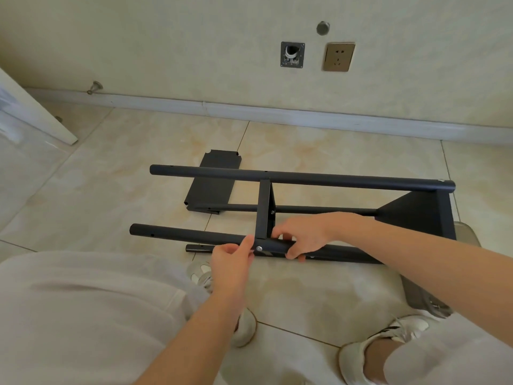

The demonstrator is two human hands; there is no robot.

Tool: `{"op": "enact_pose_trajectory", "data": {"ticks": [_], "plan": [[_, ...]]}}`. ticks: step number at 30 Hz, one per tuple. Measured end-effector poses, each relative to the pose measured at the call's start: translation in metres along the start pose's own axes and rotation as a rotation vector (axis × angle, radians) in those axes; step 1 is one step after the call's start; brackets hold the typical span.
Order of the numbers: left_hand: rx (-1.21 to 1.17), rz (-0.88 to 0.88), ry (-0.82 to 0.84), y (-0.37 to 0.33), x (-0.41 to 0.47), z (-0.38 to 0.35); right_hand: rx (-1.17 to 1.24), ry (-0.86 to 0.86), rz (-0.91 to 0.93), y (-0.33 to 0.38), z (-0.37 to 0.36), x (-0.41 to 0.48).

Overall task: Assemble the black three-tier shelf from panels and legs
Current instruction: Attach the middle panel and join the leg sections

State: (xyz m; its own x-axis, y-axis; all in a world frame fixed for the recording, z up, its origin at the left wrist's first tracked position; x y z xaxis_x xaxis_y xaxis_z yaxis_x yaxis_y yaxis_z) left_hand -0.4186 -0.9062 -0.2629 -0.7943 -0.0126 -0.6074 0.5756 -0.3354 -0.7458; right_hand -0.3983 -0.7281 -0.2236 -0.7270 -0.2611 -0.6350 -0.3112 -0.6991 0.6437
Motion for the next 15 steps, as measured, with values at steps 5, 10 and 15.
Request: {"op": "enact_pose_trajectory", "data": {"ticks": [5,10,15], "plan": [[-0.395,0.148,0.070,-0.010,0.003,-0.002,-0.054,-0.018,0.044,-0.001,0.000,-0.003],[-0.538,0.165,0.128,-0.023,0.019,0.012,-0.059,-0.028,0.052,0.002,0.000,-0.001],[-0.588,0.161,0.180,-0.027,0.025,0.016,-0.082,-0.051,0.050,0.006,0.004,0.003]]}}
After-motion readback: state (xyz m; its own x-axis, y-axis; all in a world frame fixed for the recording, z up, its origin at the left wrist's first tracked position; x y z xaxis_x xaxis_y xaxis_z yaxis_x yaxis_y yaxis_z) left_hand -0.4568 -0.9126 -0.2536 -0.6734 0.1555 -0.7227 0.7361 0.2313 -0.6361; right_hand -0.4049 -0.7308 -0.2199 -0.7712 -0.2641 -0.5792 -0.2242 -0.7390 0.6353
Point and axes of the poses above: each hand's wrist, its own x-axis towards the middle knuckle, its own z-axis out of the back of the hand, y = z × x, the point moved 1 cm from there along x, towards the middle knuckle, and after that the axes turned 14 degrees about x, right-handed, at the moved point
